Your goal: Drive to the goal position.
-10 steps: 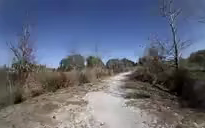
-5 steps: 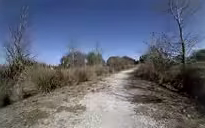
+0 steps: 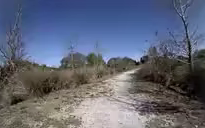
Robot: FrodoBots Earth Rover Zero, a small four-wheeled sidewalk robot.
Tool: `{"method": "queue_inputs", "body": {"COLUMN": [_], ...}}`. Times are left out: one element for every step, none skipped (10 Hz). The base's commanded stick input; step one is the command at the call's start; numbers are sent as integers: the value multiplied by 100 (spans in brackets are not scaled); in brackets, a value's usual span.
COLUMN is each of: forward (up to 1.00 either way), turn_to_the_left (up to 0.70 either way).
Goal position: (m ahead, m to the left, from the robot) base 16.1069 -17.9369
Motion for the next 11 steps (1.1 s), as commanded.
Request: {"method": "queue_inputs", "body": {"forward": [70,70,70,70,70,70,70,70,70,70,70], "turn_to_the_left": [-5,-4,-10,-7,-5,-16,-17,-17,-19,-21,-16]}}
